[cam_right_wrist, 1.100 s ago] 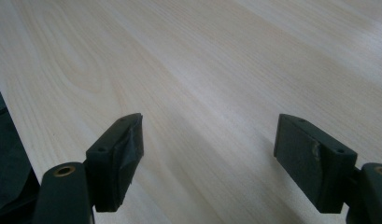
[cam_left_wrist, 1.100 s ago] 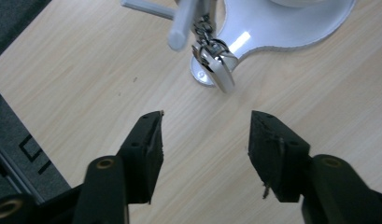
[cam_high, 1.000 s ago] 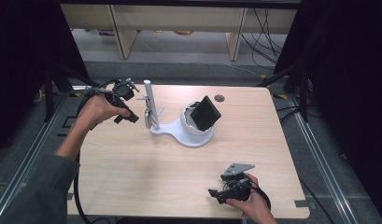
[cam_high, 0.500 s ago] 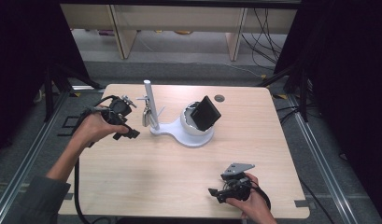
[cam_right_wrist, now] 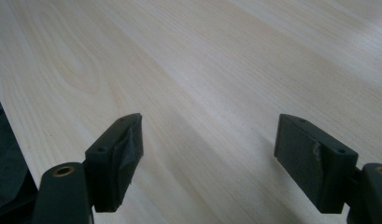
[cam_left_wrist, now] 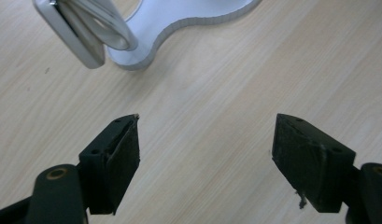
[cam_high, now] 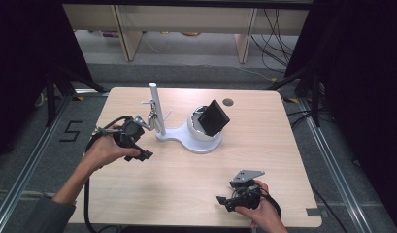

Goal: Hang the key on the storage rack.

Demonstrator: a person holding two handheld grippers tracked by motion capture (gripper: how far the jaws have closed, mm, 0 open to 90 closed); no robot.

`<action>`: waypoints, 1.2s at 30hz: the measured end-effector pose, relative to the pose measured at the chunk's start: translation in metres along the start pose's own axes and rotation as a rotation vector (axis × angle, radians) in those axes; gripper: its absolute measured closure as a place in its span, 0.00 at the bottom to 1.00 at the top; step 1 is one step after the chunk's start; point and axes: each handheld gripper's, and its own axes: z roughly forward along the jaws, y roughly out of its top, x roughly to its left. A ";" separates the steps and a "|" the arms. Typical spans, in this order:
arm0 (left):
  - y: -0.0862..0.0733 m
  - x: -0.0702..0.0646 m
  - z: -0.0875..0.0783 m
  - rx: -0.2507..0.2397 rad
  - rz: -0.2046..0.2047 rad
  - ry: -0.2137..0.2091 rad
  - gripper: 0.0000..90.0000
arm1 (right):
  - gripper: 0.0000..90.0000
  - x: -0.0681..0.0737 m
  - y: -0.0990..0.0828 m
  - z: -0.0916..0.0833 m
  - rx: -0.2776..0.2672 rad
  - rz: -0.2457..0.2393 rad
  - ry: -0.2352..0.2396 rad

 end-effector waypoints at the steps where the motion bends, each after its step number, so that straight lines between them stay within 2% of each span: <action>1: -0.002 -0.003 0.002 -0.008 -0.007 -0.005 0.25 | 0.28 -0.001 0.000 0.000 -0.004 -0.001 -0.003; 4: -0.009 -0.012 0.005 -0.018 -0.007 -0.020 0.25 | 0.28 0.000 0.000 0.001 -0.015 0.006 -0.001; 6: -0.014 -0.018 0.009 -0.037 0.020 -0.037 0.25 | 0.28 0.000 0.000 -0.001 -0.001 0.005 -0.001; 10: -0.021 -0.030 0.014 -0.055 0.037 -0.057 0.25 | 0.28 -0.001 0.000 0.001 -0.023 0.001 0.000; 13: -0.027 -0.040 0.020 -0.064 0.050 -0.078 0.24 | 0.28 -0.002 0.000 -0.001 -0.008 0.006 0.002; 16: -0.032 -0.049 0.026 -0.084 0.062 -0.101 0.24 | 0.28 -0.004 0.000 0.000 -0.015 0.001 0.004; 17: -0.033 -0.051 0.027 -0.088 0.065 -0.099 0.24 | 0.28 -0.004 0.000 0.001 -0.030 0.017 0.004; 18: -0.034 -0.053 0.030 -0.089 0.081 -0.096 0.24 | 0.28 -0.005 0.001 0.000 -0.017 0.002 0.003; 20: -0.036 -0.057 0.033 -0.105 0.093 -0.097 0.24 | 0.28 -0.006 0.002 0.000 -0.012 0.006 0.005; 23: -0.039 -0.064 0.035 -0.116 0.080 -0.102 0.24 | 0.28 -0.006 0.002 0.001 -0.023 0.002 0.008; 24: -0.040 -0.066 0.036 -0.121 0.104 -0.101 0.24 | 0.28 -0.007 0.003 0.001 -0.019 -0.001 0.010; 27: -0.044 -0.072 0.038 -0.133 0.100 -0.089 0.24 | 0.27 -0.006 0.004 0.005 -0.041 0.005 0.011; 28: -0.045 -0.073 0.039 -0.127 0.117 -0.092 0.23 | 0.27 -0.007 0.005 0.003 -0.019 -0.003 0.011; 30: -0.049 -0.076 0.041 -0.150 0.102 -0.086 0.23 | 0.27 -0.006 0.006 0.005 -0.022 -0.006 0.013; 32: -0.051 -0.078 0.042 -0.129 0.119 -0.089 0.23 | 0.27 -0.005 0.007 0.005 -0.022 -0.008 0.014; 33: -0.053 -0.078 0.042 -0.139 0.110 -0.086 0.23 | 0.27 -0.005 0.007 0.006 -0.025 -0.017 0.016; 35: -0.055 -0.078 0.044 -0.142 0.102 -0.085 0.23 | 0.27 -0.003 0.006 0.006 -0.025 0.008 0.020; 36: -0.057 -0.078 0.047 -0.160 0.091 -0.073 0.23 | 0.27 -0.005 0.007 0.005 -0.023 -0.016 0.013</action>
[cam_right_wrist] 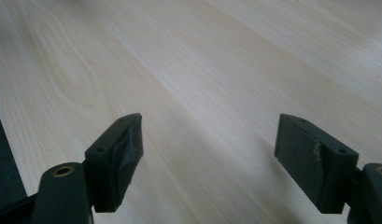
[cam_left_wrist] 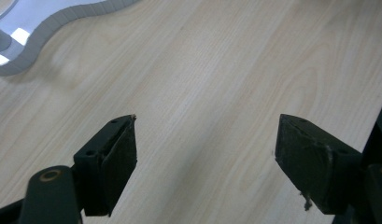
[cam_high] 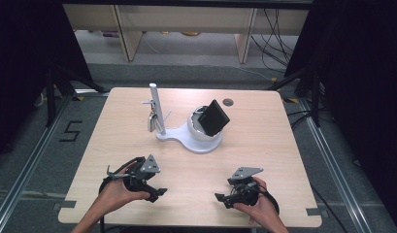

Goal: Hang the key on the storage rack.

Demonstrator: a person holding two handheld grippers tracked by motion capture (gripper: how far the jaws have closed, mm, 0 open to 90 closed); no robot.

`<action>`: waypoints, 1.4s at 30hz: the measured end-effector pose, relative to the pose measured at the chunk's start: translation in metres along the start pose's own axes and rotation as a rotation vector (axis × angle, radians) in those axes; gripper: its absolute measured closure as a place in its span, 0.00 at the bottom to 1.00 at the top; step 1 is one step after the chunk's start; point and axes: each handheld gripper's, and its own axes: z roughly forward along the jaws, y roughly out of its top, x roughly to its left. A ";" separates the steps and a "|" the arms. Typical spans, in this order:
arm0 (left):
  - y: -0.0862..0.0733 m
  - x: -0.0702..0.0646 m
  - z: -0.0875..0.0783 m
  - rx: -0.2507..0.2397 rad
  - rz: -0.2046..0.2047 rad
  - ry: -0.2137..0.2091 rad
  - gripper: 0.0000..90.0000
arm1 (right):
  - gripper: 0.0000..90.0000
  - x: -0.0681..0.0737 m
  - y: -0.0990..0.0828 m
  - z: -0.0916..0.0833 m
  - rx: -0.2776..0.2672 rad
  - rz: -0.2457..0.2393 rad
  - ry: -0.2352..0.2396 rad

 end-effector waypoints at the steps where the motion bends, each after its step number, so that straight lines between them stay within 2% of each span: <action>1: -0.003 -0.001 0.002 -0.006 -0.002 -0.004 0.22 | 0.27 0.001 0.000 0.000 0.001 0.012 -0.004; 2: -0.007 -0.003 0.004 -0.017 -0.023 -0.014 0.22 | 0.27 0.001 0.000 0.001 -0.017 0.014 -0.007; 3: -0.009 -0.004 0.006 -0.025 -0.014 -0.014 0.22 | 0.27 0.001 0.001 -0.002 0.002 -0.002 -0.005; 4: -0.012 -0.007 0.007 -0.027 -0.022 -0.015 0.22 | 0.27 0.002 0.000 0.000 -0.015 0.004 -0.009; 5: -0.016 -0.009 0.010 -0.028 -0.009 -0.009 0.22 | 0.27 0.003 0.001 -0.001 0.002 -0.005 -0.008; 7: -0.022 -0.014 0.014 -0.034 -0.008 -0.012 0.21 | 0.27 0.003 0.000 0.000 -0.004 -0.024 -0.012; 8: -0.026 -0.017 0.017 -0.041 -0.019 -0.006 0.21 | 0.27 0.005 0.001 -0.001 0.015 -0.001 0.000; 9: -0.029 -0.019 0.018 -0.043 -0.023 -0.004 0.21 | 0.27 0.003 0.001 -0.001 0.006 -0.021 -0.004; 10: -0.033 -0.023 0.021 -0.051 -0.033 -0.007 0.21 | 0.27 0.004 0.001 -0.001 0.008 -0.017 -0.004; 15: -0.046 -0.034 0.023 -0.045 -0.021 -0.007 0.21 | 0.27 0.004 0.001 -0.001 0.009 -0.015 -0.005; 16: -0.048 -0.035 0.023 -0.050 -0.011 -0.008 0.21 | 0.27 0.005 0.001 0.001 -0.013 -0.012 -0.012; 17: -0.049 -0.037 0.023 -0.054 -0.021 -0.004 0.21 | 0.27 0.006 0.001 0.001 -0.013 -0.007 -0.009; 19: -0.052 -0.041 0.022 -0.055 -0.015 -0.001 0.21 | 0.27 0.007 0.002 -0.001 0.005 -0.017 -0.004; 22: -0.055 -0.044 0.021 -0.058 -0.003 0.002 0.21 | 0.27 0.007 0.002 0.000 0.003 -0.033 -0.001; 23: -0.056 -0.046 0.022 -0.069 -0.020 -0.002 0.21 | 0.27 0.007 0.002 0.000 0.004 -0.033 -0.001; 24: -0.057 -0.048 0.021 -0.075 -0.021 0.010 0.21 | 0.27 0.007 0.002 0.000 0.003 -0.033 -0.001; 26: -0.059 -0.051 0.020 -0.093 -0.030 0.007 0.21 | 0.27 0.007 0.002 0.000 0.002 -0.033 0.000; 28: -0.060 -0.051 0.020 -0.086 -0.009 0.016 0.20 | 0.27 0.007 0.002 0.000 0.002 -0.033 -0.001; 30: -0.062 -0.054 0.021 -0.091 -0.026 0.008 0.21 | 0.27 0.007 0.002 0.000 0.001 -0.036 -0.001; 32: -0.063 -0.056 0.021 -0.094 -0.025 0.003 0.20 | 0.27 0.008 0.002 0.000 0.000 -0.036 0.000; 33: -0.063 -0.057 0.020 -0.089 -0.013 0.013 0.20 | 0.27 0.008 0.002 0.000 -0.002 -0.037 -0.001; 35: -0.064 -0.058 0.021 -0.094 -0.011 0.008 0.20 | 0.27 0.008 0.002 0.000 -0.001 -0.038 -0.003; 36: -0.064 -0.057 0.020 -0.077 0.004 0.025 0.20 | 0.26 0.008 0.002 0.000 0.000 -0.033 -0.007; 39: -0.065 -0.058 0.021 -0.088 -0.009 0.011 0.20 | 0.26 0.009 0.002 0.001 -0.014 -0.030 -0.006; 40: -0.065 -0.057 0.020 -0.078 0.001 0.024 0.20 | 0.26 0.009 0.002 0.002 -0.016 -0.040 -0.006; 42: -0.065 -0.058 0.021 -0.082 0.001 0.016 0.20 | 0.26 0.009 0.002 0.002 -0.011 -0.037 -0.003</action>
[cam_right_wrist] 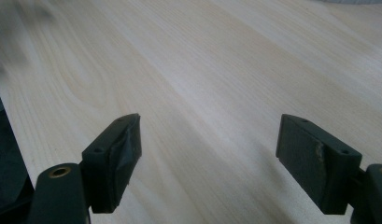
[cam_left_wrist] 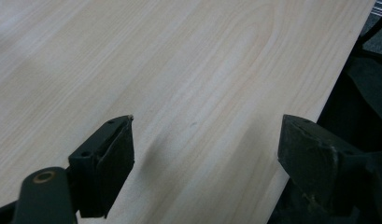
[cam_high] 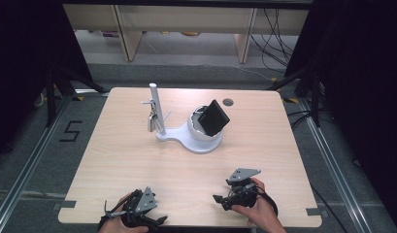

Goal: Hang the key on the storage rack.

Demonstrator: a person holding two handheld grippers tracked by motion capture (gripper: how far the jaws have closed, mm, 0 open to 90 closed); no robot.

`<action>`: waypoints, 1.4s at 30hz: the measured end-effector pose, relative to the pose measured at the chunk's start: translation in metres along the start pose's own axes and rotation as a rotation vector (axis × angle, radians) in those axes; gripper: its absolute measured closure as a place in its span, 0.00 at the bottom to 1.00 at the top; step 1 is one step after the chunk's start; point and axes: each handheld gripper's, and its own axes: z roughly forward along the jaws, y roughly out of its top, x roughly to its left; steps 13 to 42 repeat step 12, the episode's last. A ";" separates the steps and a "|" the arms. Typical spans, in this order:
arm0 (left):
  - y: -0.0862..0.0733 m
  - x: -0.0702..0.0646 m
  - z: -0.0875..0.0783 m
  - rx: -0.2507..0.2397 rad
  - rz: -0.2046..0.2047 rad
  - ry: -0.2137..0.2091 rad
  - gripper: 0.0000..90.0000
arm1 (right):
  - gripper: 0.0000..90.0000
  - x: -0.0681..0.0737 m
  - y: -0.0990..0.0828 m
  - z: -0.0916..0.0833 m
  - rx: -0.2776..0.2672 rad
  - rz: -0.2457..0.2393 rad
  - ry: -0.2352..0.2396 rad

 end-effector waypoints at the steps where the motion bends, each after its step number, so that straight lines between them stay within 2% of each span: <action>1: 0.000 0.001 0.000 0.005 0.016 0.003 0.20 | 0.26 0.000 0.000 -0.001 0.010 0.006 -0.004; 6: -0.001 0.000 0.001 -0.001 -0.009 -0.007 0.20 | 0.26 0.000 0.000 -0.001 0.014 0.002 0.000; 8: -0.001 0.002 0.001 0.004 0.008 0.003 0.20 | 0.25 0.000 0.000 -0.001 0.016 0.001 -0.001; 9: -0.001 0.001 0.001 0.007 0.000 -0.007 0.20 | 0.25 0.000 0.000 -0.001 0.015 0.002 -0.001; 42: -0.001 0.001 0.001 0.009 -0.002 -0.006 0.20 | 0.25 0.000 0.000 -0.001 0.015 -0.004 -0.005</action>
